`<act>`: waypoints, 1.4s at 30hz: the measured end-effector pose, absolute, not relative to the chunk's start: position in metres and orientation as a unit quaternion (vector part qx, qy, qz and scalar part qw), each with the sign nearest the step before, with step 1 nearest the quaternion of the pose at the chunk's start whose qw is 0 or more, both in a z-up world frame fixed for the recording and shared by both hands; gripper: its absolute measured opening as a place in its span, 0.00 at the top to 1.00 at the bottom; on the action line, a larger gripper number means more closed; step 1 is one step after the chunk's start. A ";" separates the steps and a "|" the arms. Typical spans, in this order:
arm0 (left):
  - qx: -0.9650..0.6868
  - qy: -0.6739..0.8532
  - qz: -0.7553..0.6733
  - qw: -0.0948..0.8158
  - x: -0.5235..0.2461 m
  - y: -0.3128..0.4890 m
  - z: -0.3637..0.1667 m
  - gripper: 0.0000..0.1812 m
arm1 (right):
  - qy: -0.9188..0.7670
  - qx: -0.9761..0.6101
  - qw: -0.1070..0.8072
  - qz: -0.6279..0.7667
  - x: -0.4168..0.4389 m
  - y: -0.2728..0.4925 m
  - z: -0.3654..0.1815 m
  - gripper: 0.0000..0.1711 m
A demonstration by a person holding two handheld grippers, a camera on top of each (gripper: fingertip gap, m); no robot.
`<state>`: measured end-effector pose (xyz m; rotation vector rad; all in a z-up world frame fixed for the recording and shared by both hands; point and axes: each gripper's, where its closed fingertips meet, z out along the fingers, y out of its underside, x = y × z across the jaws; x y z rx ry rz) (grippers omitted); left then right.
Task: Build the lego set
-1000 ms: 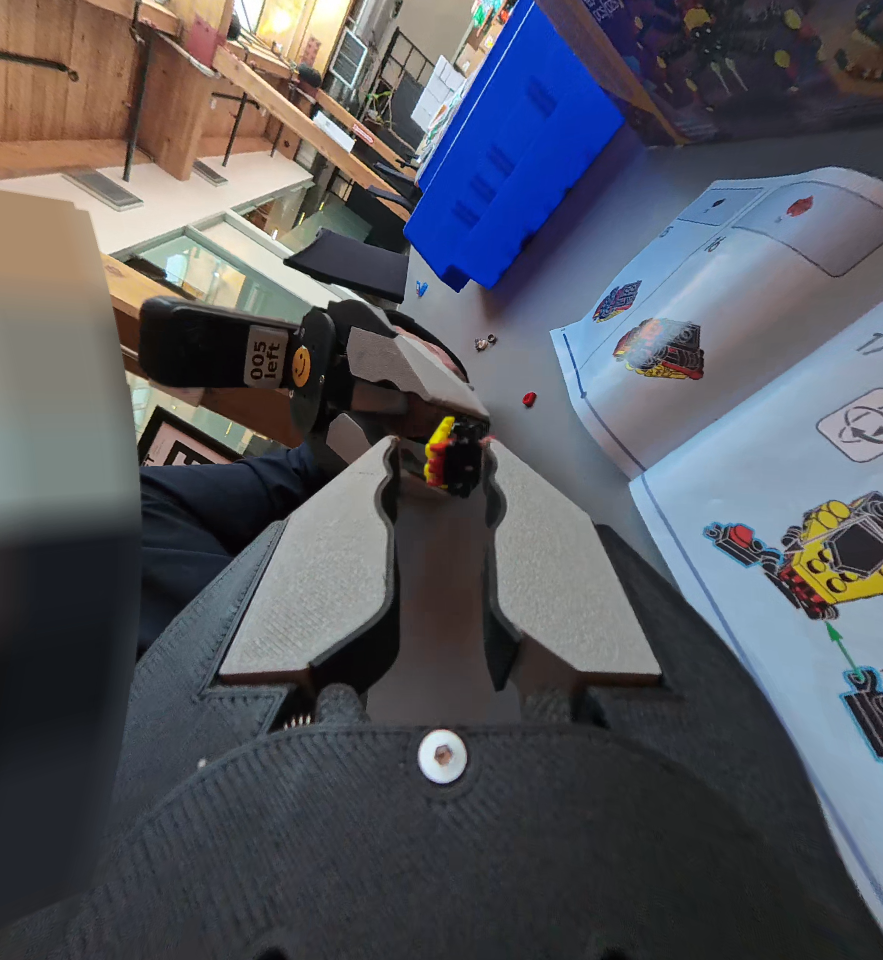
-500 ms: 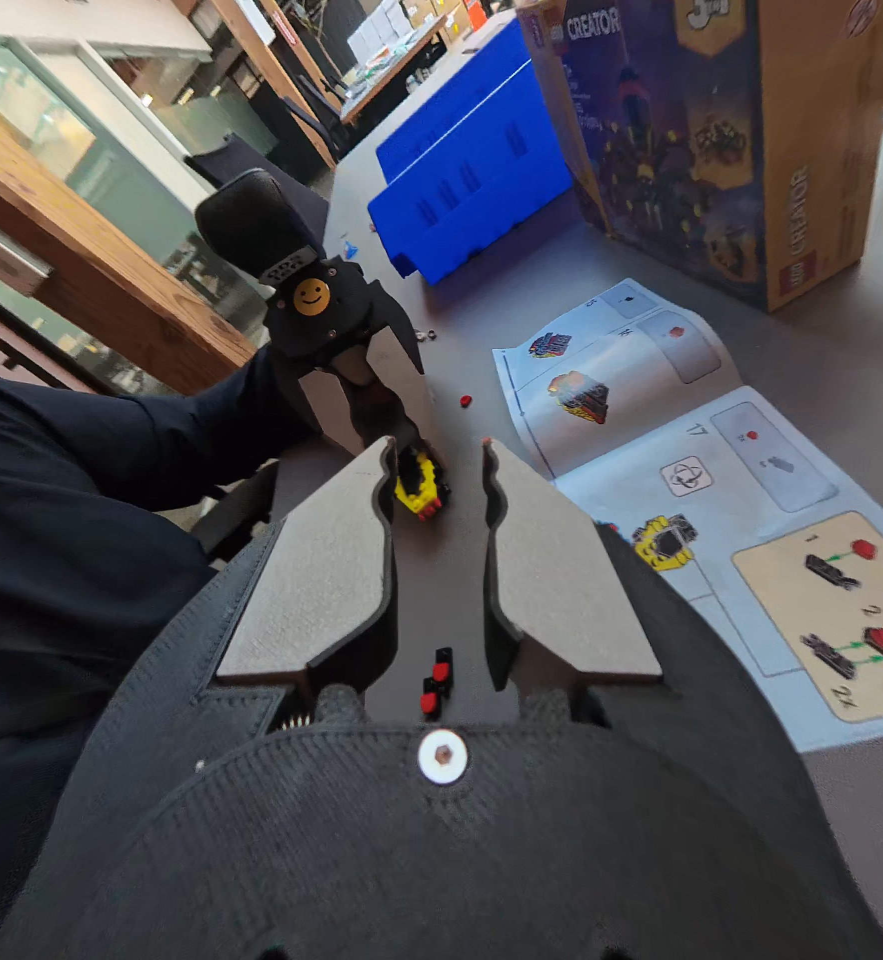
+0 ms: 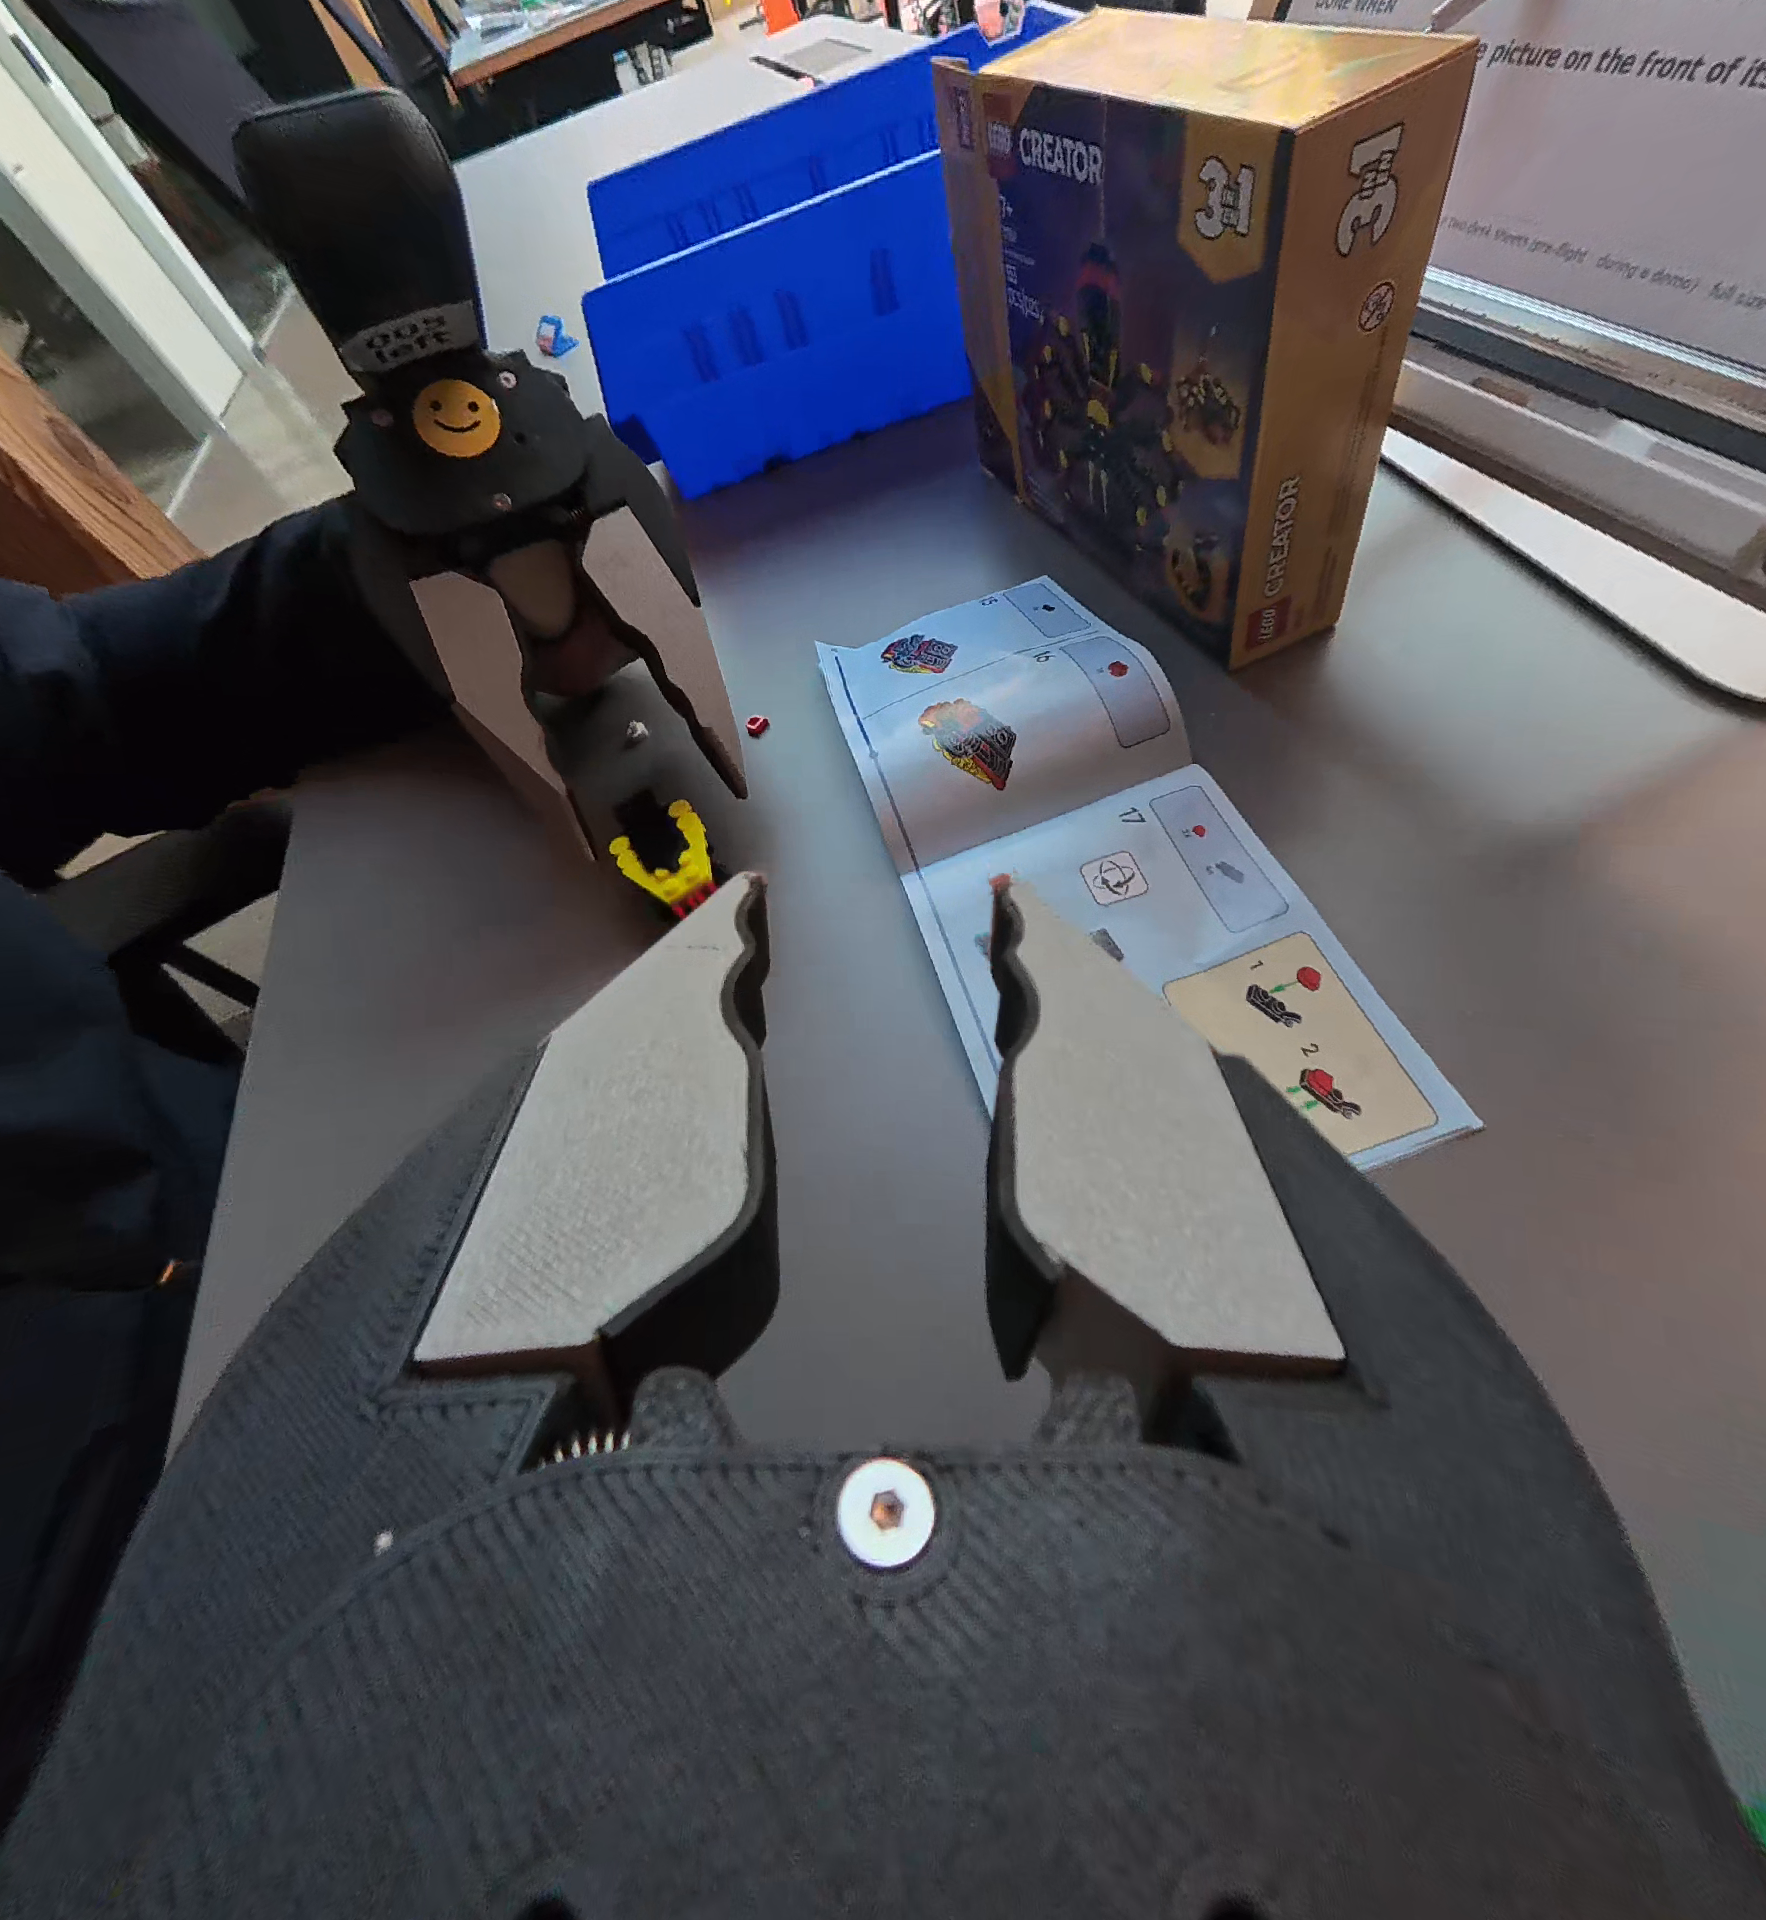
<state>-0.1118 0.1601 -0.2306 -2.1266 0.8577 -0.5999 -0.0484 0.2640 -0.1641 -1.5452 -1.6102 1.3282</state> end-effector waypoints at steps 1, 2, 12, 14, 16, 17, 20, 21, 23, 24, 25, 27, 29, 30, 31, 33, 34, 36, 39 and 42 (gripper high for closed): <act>-0.832 0.338 -0.234 0.373 -0.111 0.159 -0.232 0.73 | -0.604 -0.574 0.266 0.484 -0.046 0.264 -0.166 0.76; -0.832 0.341 -0.235 0.368 -0.110 0.158 -0.234 0.74 | -0.611 -0.574 0.263 0.477 -0.043 0.263 -0.167 0.76; -0.839 0.347 -0.241 0.342 -0.109 0.154 -0.243 0.73 | -0.734 -0.539 0.163 0.379 -0.012 0.233 -0.218 0.81; -0.843 0.349 -0.219 0.347 -0.113 0.157 -0.245 0.73 | -0.746 -0.537 0.144 0.367 -0.012 0.226 -0.228 0.81; -0.848 0.350 -0.190 0.349 -0.119 0.161 -0.248 0.74 | -0.752 -0.539 0.141 0.352 -0.012 0.224 -0.234 0.82; -0.851 0.348 -0.179 0.351 -0.124 0.162 -0.248 0.74 | -0.752 -0.542 0.145 0.345 -0.012 0.226 -0.235 0.83; -0.857 0.339 -0.159 0.354 -0.137 0.165 -0.247 0.74 | -0.744 -0.547 0.157 0.351 -0.014 0.231 -0.230 0.84; -0.856 0.334 -0.163 0.360 -0.138 0.167 -0.245 0.74 | -0.738 -0.549 0.162 0.357 -0.015 0.232 -0.227 0.84; -0.845 0.340 -0.181 0.371 -0.133 0.166 -0.239 0.74 | -0.731 -0.547 0.164 0.372 -0.015 0.232 -0.220 0.84; -0.839 0.346 -0.187 0.376 -0.129 0.165 -0.238 0.74 | -0.731 -0.544 0.160 0.379 -0.014 0.230 -0.218 0.84; -0.836 0.353 -0.189 0.374 -0.125 0.163 -0.239 0.74 | -0.732 -0.542 0.159 0.381 -0.013 0.229 -0.216 0.84; -0.837 0.365 -0.184 0.363 -0.121 0.161 -0.244 0.74 | -0.738 -0.537 0.160 0.375 -0.011 0.228 -0.216 0.84; -0.841 0.373 -0.171 0.352 -0.121 0.161 -0.249 0.74 | -0.747 -0.529 0.153 0.371 -0.008 0.224 -0.217 0.85; -0.839 0.375 -0.169 0.355 -0.120 0.162 -0.249 0.75 | -0.751 -0.526 0.148 0.370 -0.007 0.222 -0.218 0.85; -0.838 0.377 -0.168 0.357 -0.119 0.162 -0.249 0.77 | -0.756 -0.522 0.139 0.369 -0.005 0.219 -0.220 0.85; -0.837 0.378 -0.167 0.358 -0.119 0.162 -0.248 0.79 | -0.766 -0.514 0.121 0.365 -0.001 0.213 -0.225 0.87; -0.837 0.377 -0.168 0.359 -0.120 0.162 -0.248 0.79 | -0.771 -0.512 0.115 0.360 -0.001 0.211 -0.229 0.90; -0.838 0.370 -0.175 0.360 -0.121 0.164 -0.247 0.81 | -0.778 -0.512 0.107 0.349 0.000 0.210 -0.236 0.94; -0.839 0.364 -0.183 0.360 -0.121 0.164 -0.246 0.83 | -0.780 -0.513 0.101 0.344 -0.001 0.207 -0.240 0.94; -0.837 0.373 -0.184 0.357 -0.119 0.162 -0.247 0.85 | -0.776 -0.520 0.106 0.341 -0.003 0.210 -0.241 0.95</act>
